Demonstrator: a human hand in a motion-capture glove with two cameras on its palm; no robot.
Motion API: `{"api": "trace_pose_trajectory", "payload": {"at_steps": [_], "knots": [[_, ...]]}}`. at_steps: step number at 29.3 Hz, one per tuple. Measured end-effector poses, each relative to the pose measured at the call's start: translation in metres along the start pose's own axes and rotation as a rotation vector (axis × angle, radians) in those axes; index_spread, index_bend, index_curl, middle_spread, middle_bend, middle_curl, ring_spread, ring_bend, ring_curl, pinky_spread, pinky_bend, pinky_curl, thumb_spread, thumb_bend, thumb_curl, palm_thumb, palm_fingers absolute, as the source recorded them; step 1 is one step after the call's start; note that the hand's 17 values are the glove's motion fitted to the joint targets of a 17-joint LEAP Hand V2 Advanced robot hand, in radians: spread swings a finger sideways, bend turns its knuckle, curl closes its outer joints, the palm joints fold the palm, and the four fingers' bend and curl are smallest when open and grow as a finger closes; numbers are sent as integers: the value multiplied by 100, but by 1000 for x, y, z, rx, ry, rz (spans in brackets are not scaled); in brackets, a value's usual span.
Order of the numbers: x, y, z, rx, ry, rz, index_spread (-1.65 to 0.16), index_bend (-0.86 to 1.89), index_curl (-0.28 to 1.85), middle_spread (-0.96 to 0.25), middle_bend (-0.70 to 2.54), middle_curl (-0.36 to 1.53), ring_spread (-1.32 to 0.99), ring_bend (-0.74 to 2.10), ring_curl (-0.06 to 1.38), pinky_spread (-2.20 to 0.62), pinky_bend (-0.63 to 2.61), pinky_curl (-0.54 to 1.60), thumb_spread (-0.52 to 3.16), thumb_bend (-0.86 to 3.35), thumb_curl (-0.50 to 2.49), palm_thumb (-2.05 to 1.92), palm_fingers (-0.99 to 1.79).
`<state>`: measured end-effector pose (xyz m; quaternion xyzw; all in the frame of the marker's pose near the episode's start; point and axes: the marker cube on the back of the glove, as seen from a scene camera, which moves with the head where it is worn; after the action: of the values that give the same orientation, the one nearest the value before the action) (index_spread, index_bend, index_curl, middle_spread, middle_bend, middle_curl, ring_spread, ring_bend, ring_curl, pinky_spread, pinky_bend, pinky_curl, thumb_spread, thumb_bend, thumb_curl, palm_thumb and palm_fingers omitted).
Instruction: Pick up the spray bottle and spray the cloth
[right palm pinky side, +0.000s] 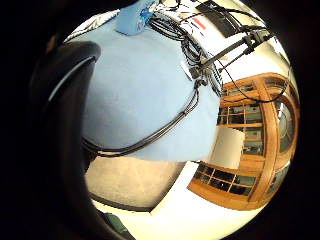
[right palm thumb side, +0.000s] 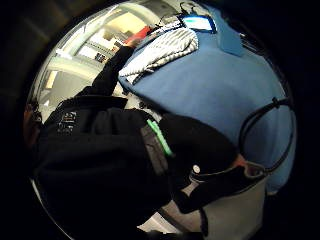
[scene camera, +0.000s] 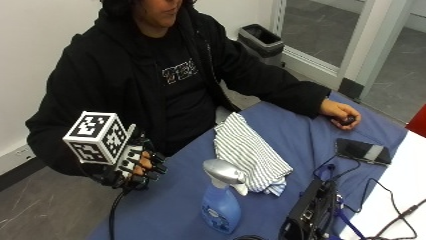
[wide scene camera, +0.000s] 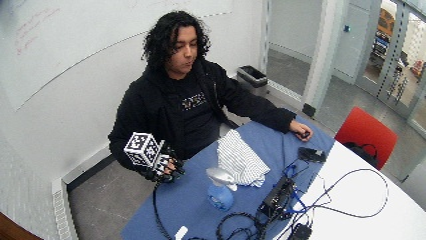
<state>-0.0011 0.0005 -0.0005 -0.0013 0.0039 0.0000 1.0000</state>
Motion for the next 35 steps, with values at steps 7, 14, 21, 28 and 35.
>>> {"api": "trace_pose_trajectory", "payload": {"at_steps": [7, 14, 21, 28, 35], "knots": [[0, -5, -4, 11, -12, 15, -22, 17, 15, -2, 29, 15, -2, 36, 15, 11, 24, 14, 78, 15, 9, 29, 41], [8, -21, -13, 22, 2, 15, -25, 17, 20, -1, 26, 19, -2, 37, 19, 14, 22, 18, 99, 14, 13, 33, 39], [22, -45, -21, 48, -2, 6, -26, 16, 23, 0, 23, 22, -1, 37, 21, 15, 22, 22, 109, 11, 16, 35, 37], [41, -74, -25, 92, -108, 31, -27, 15, 25, 0, 20, 25, 0, 40, 24, 15, 21, 24, 114, 8, 19, 37, 36], [60, -119, -33, 121, -317, 60, -27, 11, 24, 0, 18, 26, 0, 43, 27, 16, 27, 28, 116, 6, 21, 42, 37]]}}
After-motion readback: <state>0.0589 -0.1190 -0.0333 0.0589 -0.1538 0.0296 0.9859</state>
